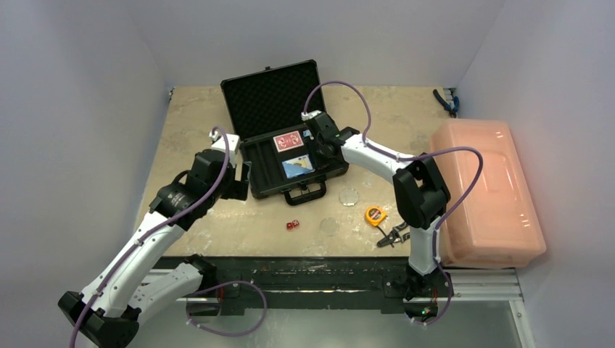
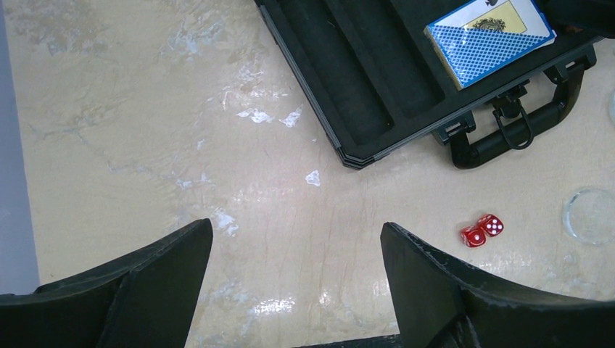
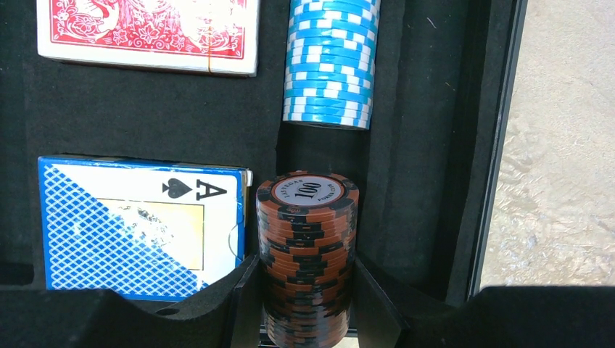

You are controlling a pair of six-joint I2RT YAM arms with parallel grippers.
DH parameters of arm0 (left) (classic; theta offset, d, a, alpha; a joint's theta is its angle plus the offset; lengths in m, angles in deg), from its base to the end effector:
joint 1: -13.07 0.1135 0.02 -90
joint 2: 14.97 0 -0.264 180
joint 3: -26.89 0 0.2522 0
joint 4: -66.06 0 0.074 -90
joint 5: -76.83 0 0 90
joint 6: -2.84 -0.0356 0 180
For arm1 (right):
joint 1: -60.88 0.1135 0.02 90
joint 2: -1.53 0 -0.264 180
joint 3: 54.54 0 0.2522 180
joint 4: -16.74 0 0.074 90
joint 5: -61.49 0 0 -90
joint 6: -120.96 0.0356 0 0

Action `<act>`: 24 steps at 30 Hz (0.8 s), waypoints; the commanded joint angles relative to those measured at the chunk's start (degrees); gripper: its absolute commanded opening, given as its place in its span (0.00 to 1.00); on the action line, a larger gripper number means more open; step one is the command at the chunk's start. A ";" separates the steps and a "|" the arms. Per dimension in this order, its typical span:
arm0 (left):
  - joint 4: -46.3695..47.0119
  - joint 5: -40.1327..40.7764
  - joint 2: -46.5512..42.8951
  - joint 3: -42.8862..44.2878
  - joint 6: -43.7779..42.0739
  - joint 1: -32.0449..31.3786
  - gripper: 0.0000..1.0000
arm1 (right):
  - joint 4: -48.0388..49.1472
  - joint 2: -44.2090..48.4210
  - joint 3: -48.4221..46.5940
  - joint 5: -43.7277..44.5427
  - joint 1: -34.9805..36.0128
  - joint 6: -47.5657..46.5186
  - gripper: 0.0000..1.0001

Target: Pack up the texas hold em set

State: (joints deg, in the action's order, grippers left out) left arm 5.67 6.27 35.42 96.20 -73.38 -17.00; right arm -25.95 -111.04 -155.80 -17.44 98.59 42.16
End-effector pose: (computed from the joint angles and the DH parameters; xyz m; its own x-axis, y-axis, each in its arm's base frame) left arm 0.1538 -0.0754 0.3274 -0.6177 0.0981 -0.7802 0.1128 0.9930 0.0356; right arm 0.3465 0.2592 0.2197 -0.7271 -0.3212 -0.6068 -0.3770 0.9254 -0.0382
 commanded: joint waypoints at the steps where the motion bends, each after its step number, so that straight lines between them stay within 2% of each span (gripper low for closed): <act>1: 0.60 -0.55 0.14 1.80 -1.37 0.19 0.86 | 3.09 0.21 -3.36 0.83 -0.84 1.43 0.01; 5: 0.58 -0.61 0.26 1.76 -1.34 0.20 0.86 | 3.05 -0.34 -3.82 -0.42 -1.28 1.72 0.16; 12: 0.58 -0.63 0.32 1.81 -1.44 0.24 0.86 | 2.54 -0.87 -4.58 -0.41 -1.52 2.07 0.29; 16: 0.52 -0.72 0.49 1.85 -1.40 0.18 0.86 | 2.30 -0.83 -4.65 0.38 -1.52 2.41 0.45; 24: 0.52 -0.90 0.65 1.91 -1.46 0.19 0.86 | 2.21 -0.46 -5.08 0.17 -1.55 2.43 0.60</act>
State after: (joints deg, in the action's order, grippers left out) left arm 5.45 5.75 36.01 96.20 -73.49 -17.00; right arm -26.12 -112.35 -157.79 -18.53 97.43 43.86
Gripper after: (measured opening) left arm 0.859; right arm 0.574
